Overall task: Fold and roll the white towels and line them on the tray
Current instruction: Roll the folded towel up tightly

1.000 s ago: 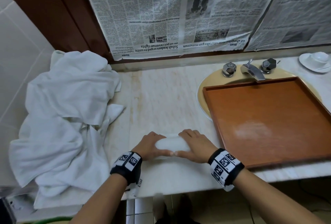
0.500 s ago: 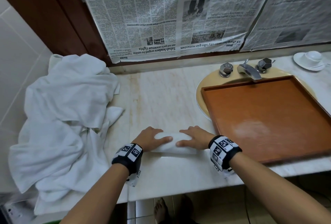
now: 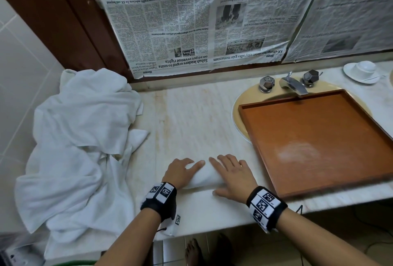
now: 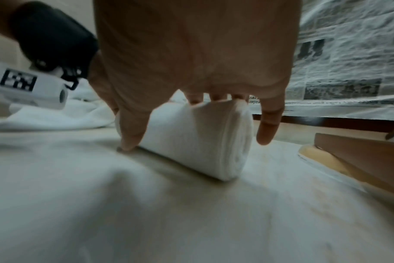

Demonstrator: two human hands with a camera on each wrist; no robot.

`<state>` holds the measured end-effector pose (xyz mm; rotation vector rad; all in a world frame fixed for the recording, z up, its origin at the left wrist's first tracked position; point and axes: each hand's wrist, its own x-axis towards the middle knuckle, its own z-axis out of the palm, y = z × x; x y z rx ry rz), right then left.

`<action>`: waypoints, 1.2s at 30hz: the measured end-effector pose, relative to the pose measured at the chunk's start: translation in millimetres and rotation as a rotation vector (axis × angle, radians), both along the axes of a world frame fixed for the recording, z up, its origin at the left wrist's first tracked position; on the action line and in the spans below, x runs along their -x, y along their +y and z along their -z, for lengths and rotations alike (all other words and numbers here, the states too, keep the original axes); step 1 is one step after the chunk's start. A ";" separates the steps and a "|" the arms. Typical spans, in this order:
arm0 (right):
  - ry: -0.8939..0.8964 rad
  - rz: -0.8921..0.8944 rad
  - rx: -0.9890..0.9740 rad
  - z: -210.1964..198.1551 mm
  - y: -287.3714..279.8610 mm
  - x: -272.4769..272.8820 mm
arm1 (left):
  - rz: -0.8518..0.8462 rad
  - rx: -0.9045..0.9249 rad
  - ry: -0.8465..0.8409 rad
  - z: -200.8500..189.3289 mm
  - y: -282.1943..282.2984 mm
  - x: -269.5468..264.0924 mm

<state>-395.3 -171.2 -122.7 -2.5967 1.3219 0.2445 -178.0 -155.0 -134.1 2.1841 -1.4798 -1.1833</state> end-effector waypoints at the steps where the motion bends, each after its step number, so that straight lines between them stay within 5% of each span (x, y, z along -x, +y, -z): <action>1: 0.019 0.003 0.020 3.1 -0.6 -1.6 | -0.020 0.026 0.017 0.2 2.1 0.9; 5: 0.065 0.018 -0.010 -3.0 -12.3 -8.0 | 0.056 0.140 0.117 3.7 21.1 -0.5; 11: 0.030 0.121 -0.191 -14.3 -14.0 -15.7 | 0.223 0.229 0.005 14.0 32.8 -10.7; 36: -0.356 0.407 -0.755 -44.0 12.8 28.3 | 0.222 0.361 0.363 -29.8 38.0 -13.0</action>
